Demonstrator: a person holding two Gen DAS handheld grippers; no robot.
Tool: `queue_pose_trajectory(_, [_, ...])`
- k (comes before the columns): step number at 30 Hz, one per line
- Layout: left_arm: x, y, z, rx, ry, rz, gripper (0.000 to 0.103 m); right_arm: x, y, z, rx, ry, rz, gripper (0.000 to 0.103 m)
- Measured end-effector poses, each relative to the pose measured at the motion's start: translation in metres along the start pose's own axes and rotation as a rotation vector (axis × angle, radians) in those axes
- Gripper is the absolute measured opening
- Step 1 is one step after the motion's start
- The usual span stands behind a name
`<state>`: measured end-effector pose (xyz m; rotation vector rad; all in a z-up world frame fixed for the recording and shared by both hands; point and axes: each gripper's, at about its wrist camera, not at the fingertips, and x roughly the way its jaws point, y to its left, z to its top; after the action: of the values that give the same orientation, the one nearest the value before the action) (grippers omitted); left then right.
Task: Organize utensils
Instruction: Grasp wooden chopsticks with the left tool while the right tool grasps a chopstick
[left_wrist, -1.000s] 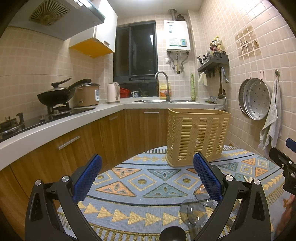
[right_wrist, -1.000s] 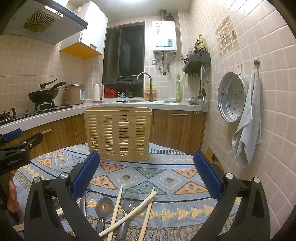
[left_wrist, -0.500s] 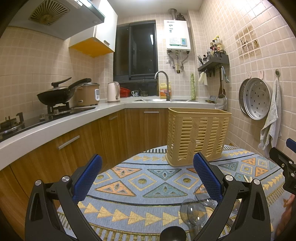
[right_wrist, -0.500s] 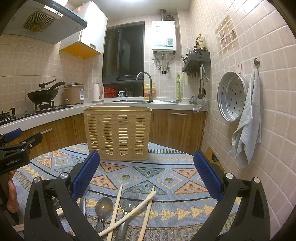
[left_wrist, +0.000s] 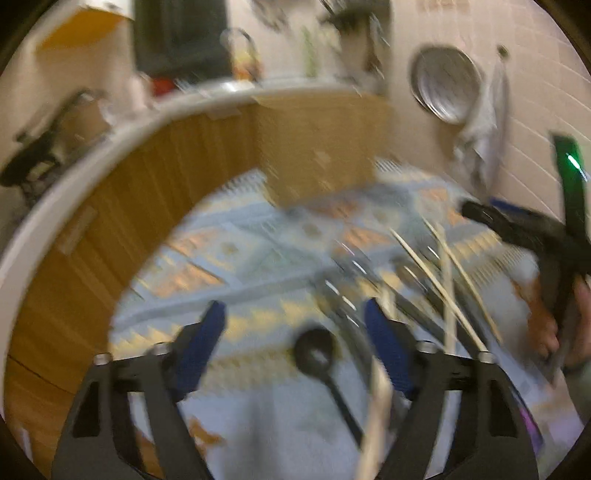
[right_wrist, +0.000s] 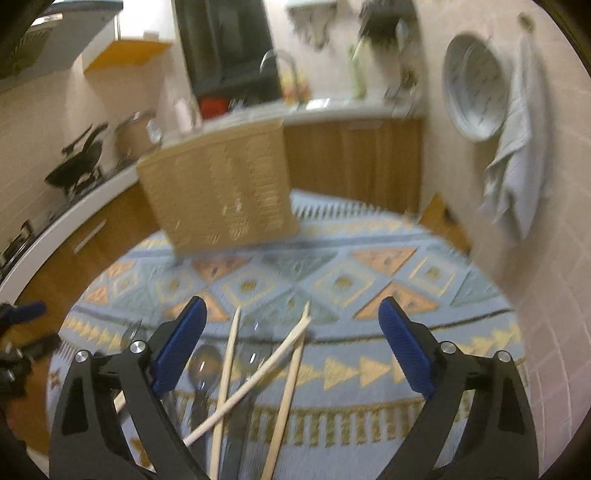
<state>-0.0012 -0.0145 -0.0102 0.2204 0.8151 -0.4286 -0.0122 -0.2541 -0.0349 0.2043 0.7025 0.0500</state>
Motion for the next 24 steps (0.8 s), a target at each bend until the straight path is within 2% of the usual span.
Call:
queue_pose_trajectory(1, [0.003, -0.001, -0.001, 0.009, 0.036, -0.036, 0.057, 0.003, 0.001, 0.000, -0.007, 0.031, 0.004, 0.075])
queue_pose_trajectory(3, [0.009, -0.013, -0.006, 0.062, 0.118, -0.106, 0.055, 0.007, 0.000, 0.000, -0.016, 0.102, 0.024, 0.070])
queue_pose_trajectory(5, [0.014, -0.025, -0.011, 0.110, 0.154, -0.126, 0.055, 0.010, 0.001, 0.000, -0.027, 0.159, 0.048, 0.062])
queue_pose_trajectory(7, [0.019, -0.033, -0.014, 0.136, 0.199, -0.127, 0.053, 0.011, 0.000, -0.001, -0.031, 0.203, 0.067, 0.055])
queue_pose_trajectory(9, [0.025, -0.036, -0.016, 0.144, 0.236, -0.122, 0.050, 0.011, -0.001, -0.001, -0.030, 0.236, 0.099, 0.053])
queue_pose_trajectory(13, [0.049, -0.040, -0.017, 0.158, 0.341, -0.079, 0.032, 0.011, -0.003, 0.000, -0.015, 0.269, 0.147, 0.052])
queue_pose_trajectory(15, [0.057, -0.040, -0.017, 0.152, 0.378, -0.066, 0.028, 0.011, -0.003, 0.001, -0.021, 0.277, 0.148, 0.049])
queue_pose_trajectory(16, [0.059, -0.040, -0.015, 0.145, 0.377, -0.074, 0.028, 0.012, -0.002, 0.001, -0.030, 0.281, 0.143, 0.047])
queue_pose_trajectory(17, [0.061, -0.039, -0.015, 0.138, 0.378, -0.078, 0.025, 0.012, -0.002, 0.000, -0.033, 0.285, 0.141, 0.043])
queue_pose_trajectory(18, [0.061, -0.038, -0.014, 0.127, 0.376, -0.081, 0.018, 0.013, -0.003, 0.000, -0.031, 0.294, 0.148, 0.041])
queue_pose_trajectory(20, [0.060, -0.034, -0.011, 0.102, 0.365, -0.083, 0.012, 0.014, -0.007, 0.000, -0.004, 0.312, 0.171, 0.041])
queue_pose_trajectory(22, [0.058, -0.024, -0.008, 0.057, 0.339, -0.080, 0.010, 0.018, -0.013, 0.001, 0.042, 0.338, 0.193, 0.041])
queue_pose_trajectory(24, [0.054, -0.014, -0.006, 0.002, 0.319, -0.113, 0.010, 0.022, -0.020, 0.003, 0.083, 0.370, 0.210, 0.041])
